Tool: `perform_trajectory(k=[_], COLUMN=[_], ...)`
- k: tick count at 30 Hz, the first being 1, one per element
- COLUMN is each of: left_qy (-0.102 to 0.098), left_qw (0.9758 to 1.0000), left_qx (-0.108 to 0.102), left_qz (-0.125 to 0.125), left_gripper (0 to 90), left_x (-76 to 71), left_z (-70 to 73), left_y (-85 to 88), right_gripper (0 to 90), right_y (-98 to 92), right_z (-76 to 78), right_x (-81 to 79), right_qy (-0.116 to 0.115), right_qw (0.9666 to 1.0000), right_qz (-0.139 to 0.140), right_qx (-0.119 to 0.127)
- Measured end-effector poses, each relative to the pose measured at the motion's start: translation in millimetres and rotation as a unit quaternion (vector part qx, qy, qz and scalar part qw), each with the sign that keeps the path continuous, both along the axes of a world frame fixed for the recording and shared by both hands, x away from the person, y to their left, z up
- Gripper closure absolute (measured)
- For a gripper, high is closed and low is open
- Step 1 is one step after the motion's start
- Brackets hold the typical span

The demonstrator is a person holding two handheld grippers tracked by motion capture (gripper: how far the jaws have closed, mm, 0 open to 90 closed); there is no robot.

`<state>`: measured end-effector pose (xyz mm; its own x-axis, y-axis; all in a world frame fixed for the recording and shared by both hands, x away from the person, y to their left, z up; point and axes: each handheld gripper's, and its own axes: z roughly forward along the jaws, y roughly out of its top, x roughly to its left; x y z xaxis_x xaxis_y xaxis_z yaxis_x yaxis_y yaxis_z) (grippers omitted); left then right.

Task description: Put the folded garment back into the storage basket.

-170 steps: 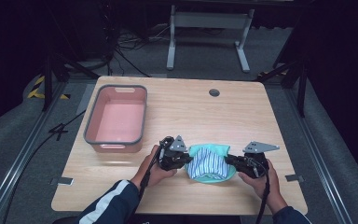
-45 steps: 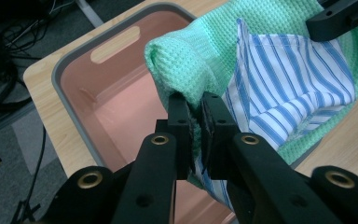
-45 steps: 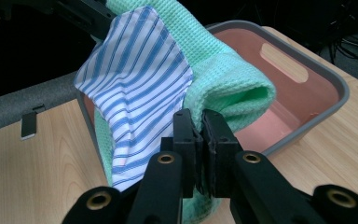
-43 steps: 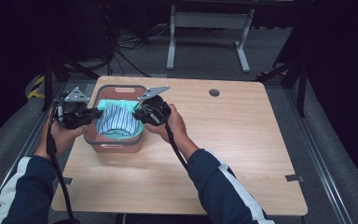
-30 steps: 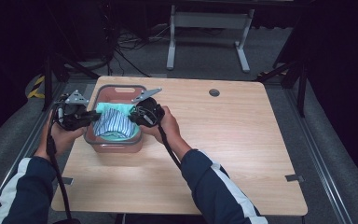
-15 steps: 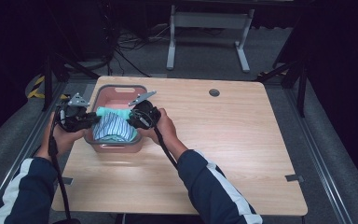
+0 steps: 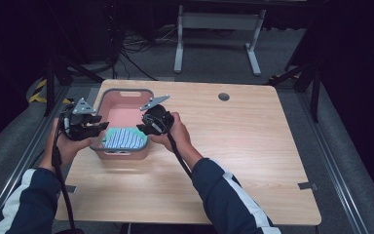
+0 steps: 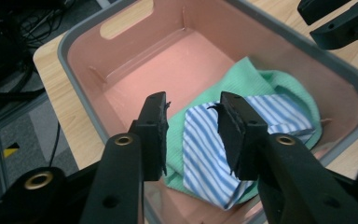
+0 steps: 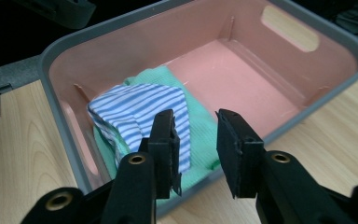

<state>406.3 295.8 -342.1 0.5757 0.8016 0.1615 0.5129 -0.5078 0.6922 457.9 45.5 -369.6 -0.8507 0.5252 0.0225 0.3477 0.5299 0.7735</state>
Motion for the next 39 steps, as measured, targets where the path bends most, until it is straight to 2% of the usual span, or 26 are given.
perform_trajectory(k=[4,7,8,9,14,18,24,26,29,30,31,32,34,35,37,39], left_qy=[-0.013,-0.022,-0.022,-0.027,-0.036,-0.041,-0.045,-0.05,-0.051,-0.05,-0.054,-0.054,-0.057,-0.059,-0.057,-0.057], left_qw=[0.9999,0.9997,0.9997,0.9994,0.9989,0.9979,0.9966,0.9957,0.9949,0.9947,0.9944,0.9941,0.9933,0.9922,0.9915,0.9914], left_qx=[-0.003,0.0,0.0,0.004,-0.013,-0.023,-0.031,-0.031,-0.038,-0.037,-0.035,-0.041,-0.037,-0.034,-0.039,-0.033], left_qz=[-0.006,-0.013,-0.013,-0.021,-0.029,-0.045,-0.062,-0.071,-0.077,-0.082,-0.083,-0.085,-0.093,-0.104,-0.11,-0.113], left_gripper=[54.1,46.8,45.2,42.8,36.0,31.5,27.8,27.1,26.7,25.4,25.4,25.2,24.5,24.4,24.0,23.9], left_x=[-6.2,-12.6,-12.6,-16.9,-25.5,-31.0,-37.3,-41.3,-44.4,-45.3,-46.7,-48.7,-51.3,-54.4,-57.7,-60.4], left_z=[2.0,4.1,4.1,6.3,9.3,11.2,11.6,11.4,10.4,10.2,10.0,9.3,9.0,7.9,5.1,1.6], left_y=[-10.6,-22.7,-22.7,-30.4,-43.8,-55.8,-70.6,-79.3,-86.1,-88.9,-92.0,-95.5,-99.9,-104.9,-110.6,-115.7], right_gripper=[60.8,59.8,59.8,57.9,52.2,45.8,39.5,37.5,36.9,35.4,35.4,35.1,34.4,34.3,33.6,33.3], right_y=[-15.2,-32.1,-32.1,-41.8,-63.2,-79.5,-101.4,-112.9,-119.2,-126.9,-126.9,-129.6,-136.8,-139.4,-144.0,-147.9], right_z=[4.6,10.2,10.2,13.7,19.7,25.4,28.3,27.4,27.1,26.3,26.3,26.0,25.3,24.9,23.8,22.8], right_x=[-4.3,-7.1,-7.1,-8.7,-16.4,-22.6,-29.6,-33.2,-35.6,-39.2,-39.2,-41.0,-46.2,-47.9,-50.5,-53.2], right_qy=[-0.007,-0.017,-0.017,-0.018,-0.03,-0.043,-0.047,-0.049,-0.052,-0.052,-0.052,-0.055,-0.061,-0.061,-0.061,-0.059], right_qw=[0.9999,0.9997,0.9997,0.9997,0.9985,0.9967,0.9957,0.9947,0.9941,0.9935,0.9935,0.9929,0.9914,0.9913,0.9911,0.9904], right_qz=[-0.008,-0.015,-0.015,-0.015,-0.02,-0.036,-0.047,-0.047,-0.047,-0.045,-0.045,-0.046,-0.044,-0.045,-0.042,-0.042], right_qx=[-0.006,-0.009,-0.009,-0.011,-0.04,-0.059,-0.065,-0.077,-0.083,-0.09,-0.09,-0.095,-0.107,-0.108,-0.111,-0.117])
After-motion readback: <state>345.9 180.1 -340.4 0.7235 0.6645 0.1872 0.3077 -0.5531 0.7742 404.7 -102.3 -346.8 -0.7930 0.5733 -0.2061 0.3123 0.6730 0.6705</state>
